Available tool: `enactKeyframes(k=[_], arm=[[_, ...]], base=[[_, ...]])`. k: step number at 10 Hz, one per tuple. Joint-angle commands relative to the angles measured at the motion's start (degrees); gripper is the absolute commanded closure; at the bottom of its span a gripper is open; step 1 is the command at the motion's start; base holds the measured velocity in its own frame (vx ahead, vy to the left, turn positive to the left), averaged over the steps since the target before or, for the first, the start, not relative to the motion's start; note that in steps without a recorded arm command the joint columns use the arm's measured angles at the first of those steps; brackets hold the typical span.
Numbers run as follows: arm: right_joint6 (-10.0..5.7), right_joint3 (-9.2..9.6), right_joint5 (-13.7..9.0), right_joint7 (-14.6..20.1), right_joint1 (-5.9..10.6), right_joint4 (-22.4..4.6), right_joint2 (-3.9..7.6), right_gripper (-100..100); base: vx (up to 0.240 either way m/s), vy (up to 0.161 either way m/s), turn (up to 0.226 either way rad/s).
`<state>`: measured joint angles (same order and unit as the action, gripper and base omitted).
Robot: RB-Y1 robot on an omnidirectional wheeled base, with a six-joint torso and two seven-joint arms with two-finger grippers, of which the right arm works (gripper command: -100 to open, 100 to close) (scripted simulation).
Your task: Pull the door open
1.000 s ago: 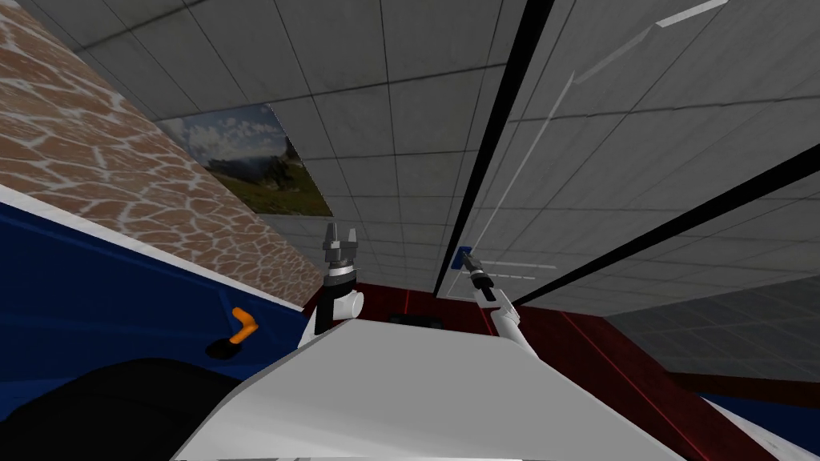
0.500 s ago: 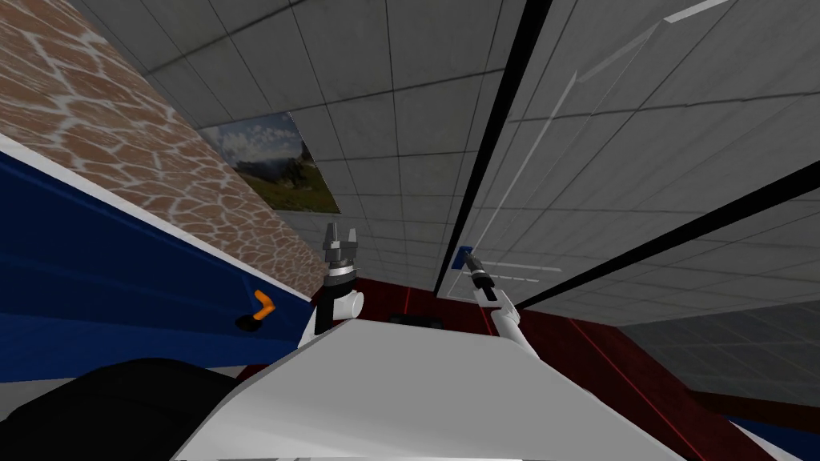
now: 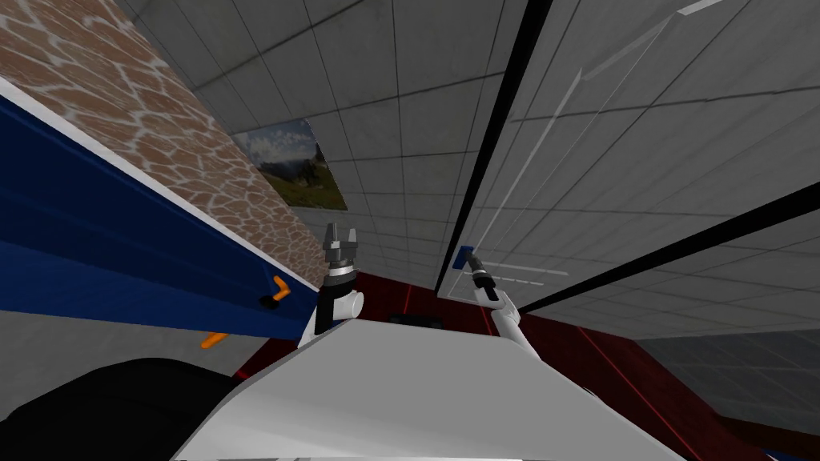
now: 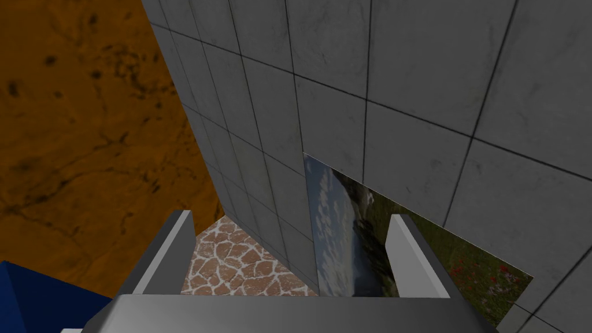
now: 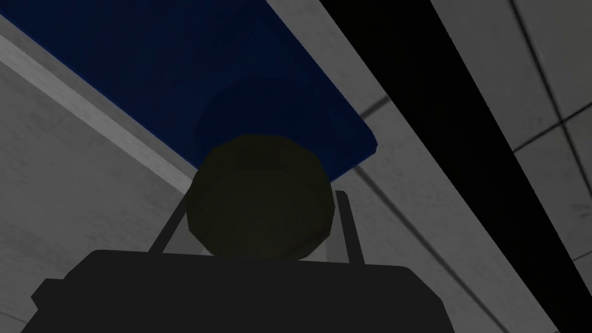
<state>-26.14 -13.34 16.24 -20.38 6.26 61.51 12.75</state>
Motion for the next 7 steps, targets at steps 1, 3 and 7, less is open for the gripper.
enactKeyframes(k=[1,3,7], arm=[[-0.10,0.31,-1.1,2.1,0.06,0.1,-0.19,100],[-0.06,0.41,-3.2,4.4,0.14,-0.1,-0.10,100],[0.04,0.70,-9.4,11.0,0.38,-0.5,0.16,100]], base=[[-0.057,-0.046,0.087],[-0.052,-0.036,0.093],[-0.072,-0.043,0.124]])
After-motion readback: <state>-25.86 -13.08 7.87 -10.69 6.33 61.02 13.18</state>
